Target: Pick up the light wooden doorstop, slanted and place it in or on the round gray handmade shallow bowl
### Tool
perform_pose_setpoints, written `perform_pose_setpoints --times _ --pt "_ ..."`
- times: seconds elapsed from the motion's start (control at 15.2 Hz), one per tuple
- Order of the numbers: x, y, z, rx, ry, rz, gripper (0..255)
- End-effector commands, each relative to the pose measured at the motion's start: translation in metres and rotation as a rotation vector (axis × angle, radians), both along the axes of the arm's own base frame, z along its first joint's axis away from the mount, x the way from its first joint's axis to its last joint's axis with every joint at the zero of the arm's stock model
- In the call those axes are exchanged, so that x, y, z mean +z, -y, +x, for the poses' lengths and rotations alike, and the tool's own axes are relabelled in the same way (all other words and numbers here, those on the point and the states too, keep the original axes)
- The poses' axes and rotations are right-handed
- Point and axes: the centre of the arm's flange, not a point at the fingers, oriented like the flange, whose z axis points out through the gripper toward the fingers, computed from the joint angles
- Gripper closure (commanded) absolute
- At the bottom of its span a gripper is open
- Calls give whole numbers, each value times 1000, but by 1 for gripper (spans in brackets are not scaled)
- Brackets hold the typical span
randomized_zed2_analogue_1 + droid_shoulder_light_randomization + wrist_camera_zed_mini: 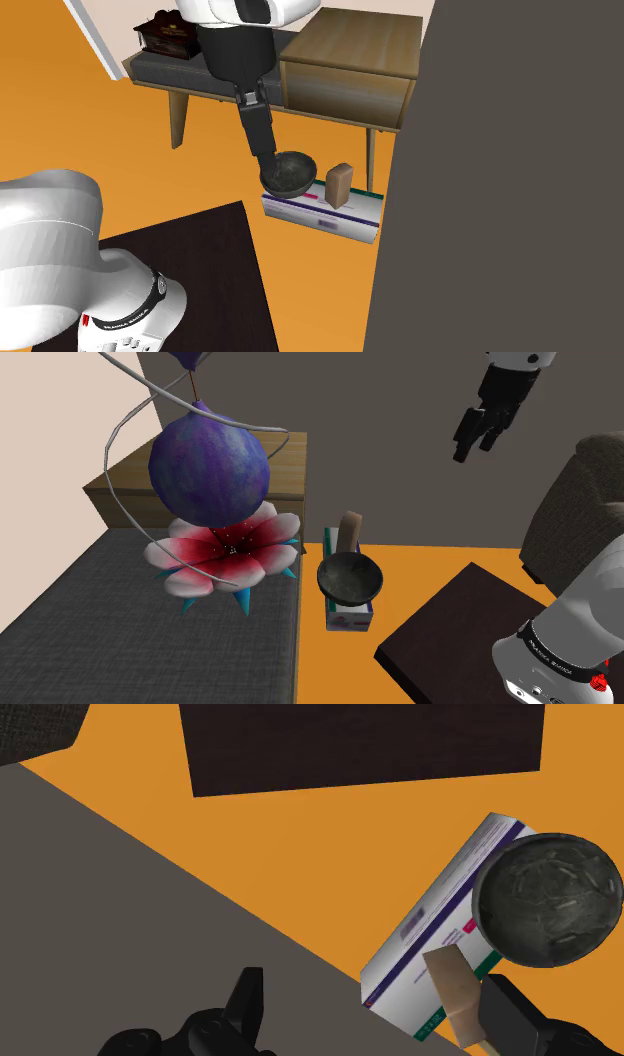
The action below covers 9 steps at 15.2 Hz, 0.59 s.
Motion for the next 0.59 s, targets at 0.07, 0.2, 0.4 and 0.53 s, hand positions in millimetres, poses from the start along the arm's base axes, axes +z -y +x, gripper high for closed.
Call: perform_pose_setpoints --times 0.07,0.2,0.4,0.53 --pt "-9 -1 10 14 -4 7 0" --pt "-27 -5 29 42 -12 20 0" --pt "-54 -12 58 84 -25 40 0" --pt "-72 -17 77 112 -33 53 0"
